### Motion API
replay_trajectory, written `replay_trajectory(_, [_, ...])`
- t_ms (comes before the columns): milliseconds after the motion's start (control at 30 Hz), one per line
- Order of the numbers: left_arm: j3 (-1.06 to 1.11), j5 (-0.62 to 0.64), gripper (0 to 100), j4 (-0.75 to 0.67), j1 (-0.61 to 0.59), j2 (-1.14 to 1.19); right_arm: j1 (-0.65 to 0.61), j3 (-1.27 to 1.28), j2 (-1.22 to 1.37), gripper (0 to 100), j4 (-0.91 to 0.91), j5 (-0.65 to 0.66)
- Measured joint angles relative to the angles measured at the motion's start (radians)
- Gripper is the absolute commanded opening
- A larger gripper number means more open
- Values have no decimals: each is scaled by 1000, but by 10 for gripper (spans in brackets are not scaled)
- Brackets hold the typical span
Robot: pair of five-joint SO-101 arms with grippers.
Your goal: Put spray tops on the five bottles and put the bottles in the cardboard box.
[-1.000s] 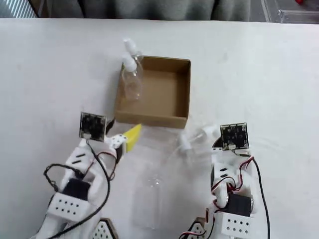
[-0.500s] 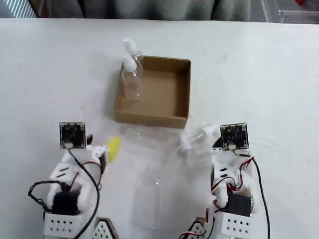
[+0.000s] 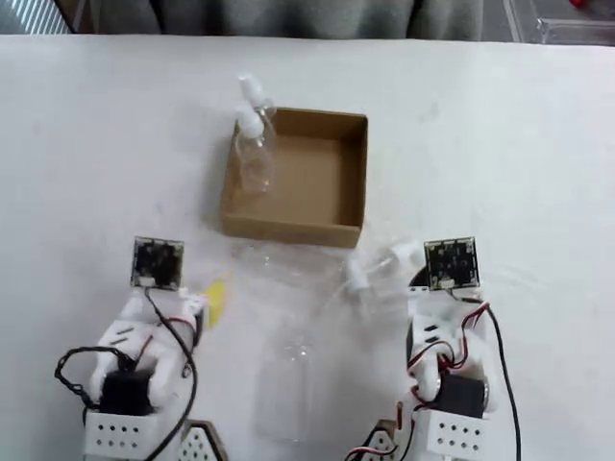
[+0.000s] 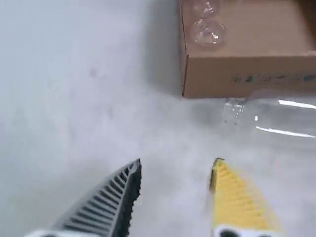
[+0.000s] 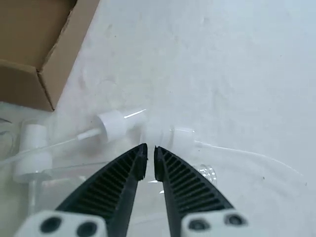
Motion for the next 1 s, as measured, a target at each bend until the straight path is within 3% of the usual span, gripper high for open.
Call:
replay_trajectory(133, [-51, -54, 178, 49, 2, 0, 0, 0, 0, 15, 0, 0])
replay_trajectory(300, [-298, -64, 218, 218, 11, 0, 0, 0, 0, 15, 0, 0])
replay_trajectory(533, [-647, -52, 218, 474, 170, 155, 0, 0, 0, 15, 0, 0])
replay_trajectory(767, [-925, 117, 221, 618, 370, 505, 0, 0, 0, 15, 0, 0])
replay_trajectory(1000, [-1010, 433, 223, 623, 597, 832, 0, 0, 0, 15, 0, 0])
